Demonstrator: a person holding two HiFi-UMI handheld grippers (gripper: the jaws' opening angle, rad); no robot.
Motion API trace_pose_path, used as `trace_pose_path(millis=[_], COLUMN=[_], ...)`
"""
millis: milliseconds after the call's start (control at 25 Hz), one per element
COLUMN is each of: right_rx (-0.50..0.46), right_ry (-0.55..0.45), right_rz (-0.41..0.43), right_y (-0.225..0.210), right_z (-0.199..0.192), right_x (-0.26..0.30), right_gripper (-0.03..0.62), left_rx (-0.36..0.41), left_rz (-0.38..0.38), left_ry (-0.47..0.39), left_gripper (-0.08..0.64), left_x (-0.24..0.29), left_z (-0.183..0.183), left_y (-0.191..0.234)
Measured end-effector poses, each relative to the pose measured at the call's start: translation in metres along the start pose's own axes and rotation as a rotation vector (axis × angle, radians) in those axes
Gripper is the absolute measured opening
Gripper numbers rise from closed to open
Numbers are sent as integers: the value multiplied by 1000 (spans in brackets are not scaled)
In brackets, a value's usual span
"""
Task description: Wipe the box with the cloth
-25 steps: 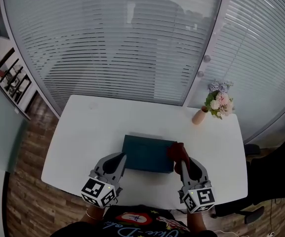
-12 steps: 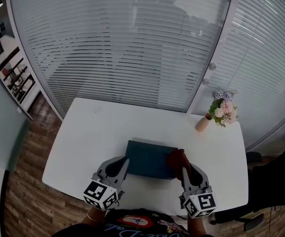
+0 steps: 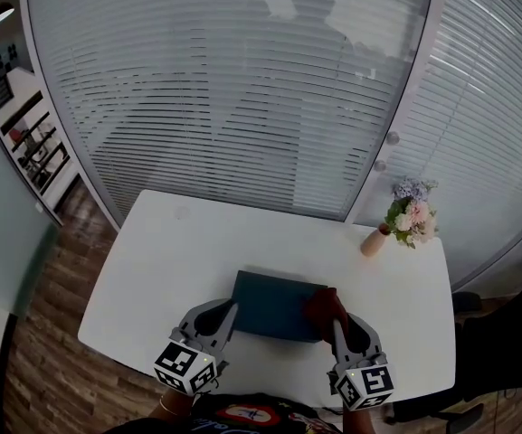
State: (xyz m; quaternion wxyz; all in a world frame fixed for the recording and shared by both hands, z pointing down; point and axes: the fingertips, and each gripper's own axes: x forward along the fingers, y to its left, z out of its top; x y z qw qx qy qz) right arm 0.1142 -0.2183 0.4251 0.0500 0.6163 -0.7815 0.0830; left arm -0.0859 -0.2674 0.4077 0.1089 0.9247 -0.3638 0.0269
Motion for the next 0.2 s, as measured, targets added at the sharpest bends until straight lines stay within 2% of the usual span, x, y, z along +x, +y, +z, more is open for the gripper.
trace_pose_path(millis=[200], right_rx=[-1], right_ry=[3], right_rz=[2], right_y=[2], right_z=[1], right_x=[-1], right_gripper=[52], left_rx=[-3], left_rz=[5], left_ry=[1], left_gripper=[3], left_x=[-3], left_z=[1], left_y=[0])
